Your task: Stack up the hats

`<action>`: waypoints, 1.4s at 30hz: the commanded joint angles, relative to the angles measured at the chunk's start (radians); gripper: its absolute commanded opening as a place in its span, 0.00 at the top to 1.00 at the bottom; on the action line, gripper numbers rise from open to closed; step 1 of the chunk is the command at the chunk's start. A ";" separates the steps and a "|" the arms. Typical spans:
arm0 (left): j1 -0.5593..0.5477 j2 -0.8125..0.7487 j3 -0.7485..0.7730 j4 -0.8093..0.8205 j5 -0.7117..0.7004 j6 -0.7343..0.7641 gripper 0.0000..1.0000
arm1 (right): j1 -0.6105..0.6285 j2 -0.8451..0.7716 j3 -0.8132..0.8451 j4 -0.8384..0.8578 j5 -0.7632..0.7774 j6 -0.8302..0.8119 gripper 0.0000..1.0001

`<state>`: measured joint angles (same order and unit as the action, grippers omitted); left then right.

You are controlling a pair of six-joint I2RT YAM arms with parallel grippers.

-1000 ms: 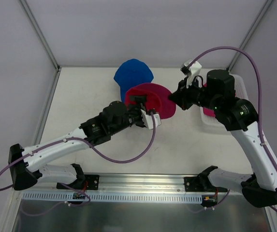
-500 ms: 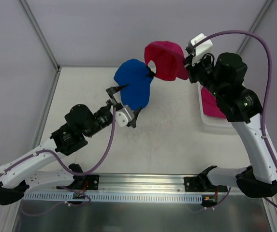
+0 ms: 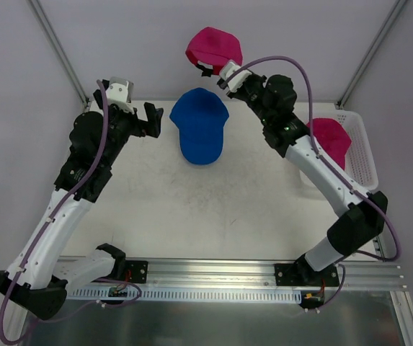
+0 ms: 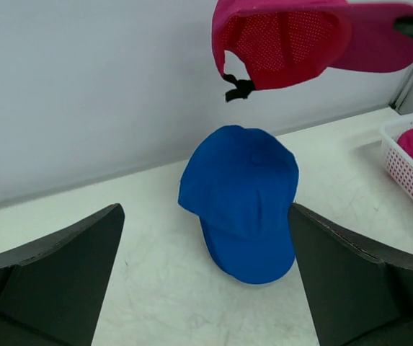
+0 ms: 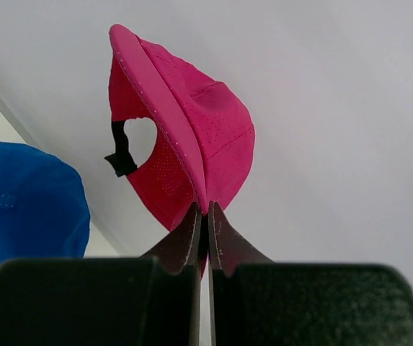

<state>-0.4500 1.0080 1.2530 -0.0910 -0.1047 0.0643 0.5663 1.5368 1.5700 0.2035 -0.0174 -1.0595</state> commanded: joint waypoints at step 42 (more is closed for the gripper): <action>0.116 -0.032 -0.037 -0.102 0.017 -0.161 0.01 | 0.178 0.082 -0.724 1.129 0.007 -0.530 1.00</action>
<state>-0.3447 0.9771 1.1793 -0.2092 -0.1047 -0.0948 0.7277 1.6432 0.8703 1.1385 -0.0227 -1.5459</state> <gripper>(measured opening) 0.988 0.029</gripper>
